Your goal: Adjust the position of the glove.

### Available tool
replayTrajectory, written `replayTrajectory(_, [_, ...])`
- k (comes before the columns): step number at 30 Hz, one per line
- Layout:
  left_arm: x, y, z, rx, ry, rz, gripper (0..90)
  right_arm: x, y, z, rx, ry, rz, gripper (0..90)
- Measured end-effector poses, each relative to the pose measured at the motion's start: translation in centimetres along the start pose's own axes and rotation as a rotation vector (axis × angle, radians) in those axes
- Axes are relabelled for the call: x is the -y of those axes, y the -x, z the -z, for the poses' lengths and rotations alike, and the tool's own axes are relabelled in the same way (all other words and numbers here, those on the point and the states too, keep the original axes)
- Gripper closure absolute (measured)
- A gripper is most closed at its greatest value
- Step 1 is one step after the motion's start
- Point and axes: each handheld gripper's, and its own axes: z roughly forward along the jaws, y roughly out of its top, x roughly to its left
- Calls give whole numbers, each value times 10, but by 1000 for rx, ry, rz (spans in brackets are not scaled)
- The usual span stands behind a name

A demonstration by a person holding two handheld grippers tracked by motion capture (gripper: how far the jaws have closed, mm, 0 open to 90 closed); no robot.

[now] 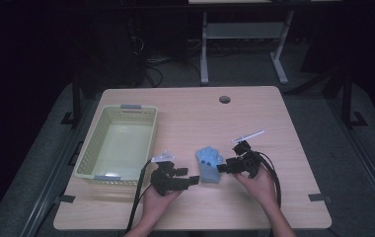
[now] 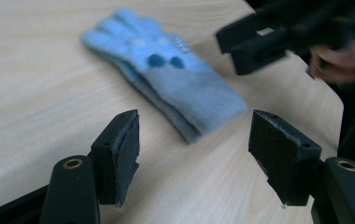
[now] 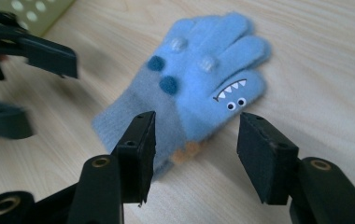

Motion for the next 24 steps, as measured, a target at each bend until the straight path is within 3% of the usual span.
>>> replayTrajectory(1, [-2, -2, -3, 4, -2, 33, 327, 2, 2, 0, -14, 13, -16, 469])
replayTrajectory(5, [-10, -4, -11, -9, -22, 91, 329, 12, 7, -3, -61, 49, -83, 469])
replayTrajectory(11, [-16, -11, -21, 51, -30, 232, 350, 20, 10, -11, -101, 56, -159, 470])
replayTrajectory(16, [-15, -16, -27, 66, -50, 274, 389, 26, 13, -14, -154, 96, -223, 496])
replayTrajectory(24, [-13, -14, -33, 86, -73, 284, 479, 36, 20, -16, -237, 118, -328, 533])
